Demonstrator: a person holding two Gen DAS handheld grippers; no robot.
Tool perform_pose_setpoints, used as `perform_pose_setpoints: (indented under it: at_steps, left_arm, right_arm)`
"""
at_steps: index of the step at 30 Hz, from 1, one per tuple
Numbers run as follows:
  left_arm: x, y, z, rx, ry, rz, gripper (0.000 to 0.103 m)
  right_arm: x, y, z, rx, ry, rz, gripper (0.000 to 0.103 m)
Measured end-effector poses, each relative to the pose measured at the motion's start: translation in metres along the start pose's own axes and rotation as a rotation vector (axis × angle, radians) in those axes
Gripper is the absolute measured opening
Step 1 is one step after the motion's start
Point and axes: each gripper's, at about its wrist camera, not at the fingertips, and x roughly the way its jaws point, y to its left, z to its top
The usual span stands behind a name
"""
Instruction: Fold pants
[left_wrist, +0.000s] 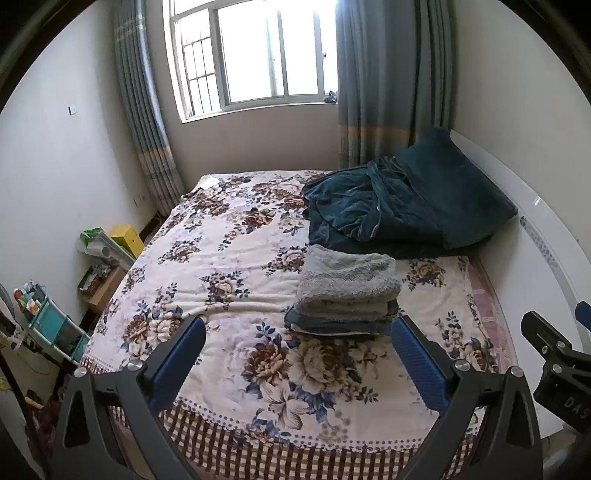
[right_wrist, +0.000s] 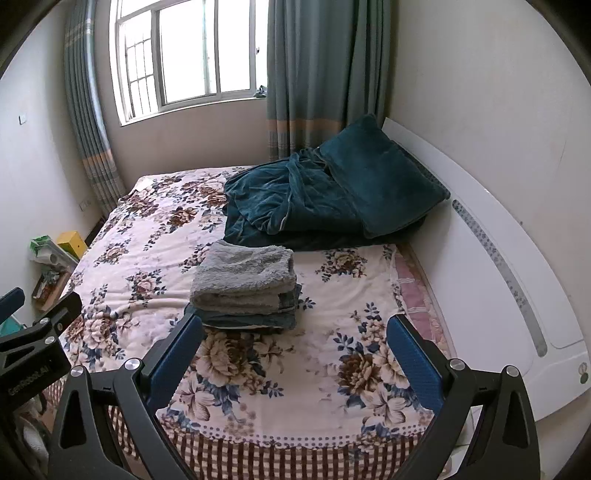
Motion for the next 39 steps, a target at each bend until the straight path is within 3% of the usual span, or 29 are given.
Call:
perform_pose_setpoints:
  at_steps: [39]
  left_arm:
    - [-0.015,0.009,0.002,-0.015,-0.035,0.02,0.103]
  right_arm:
    - [-0.013,0.005,-0.008,0.007,-0.007,0.03,0.102]
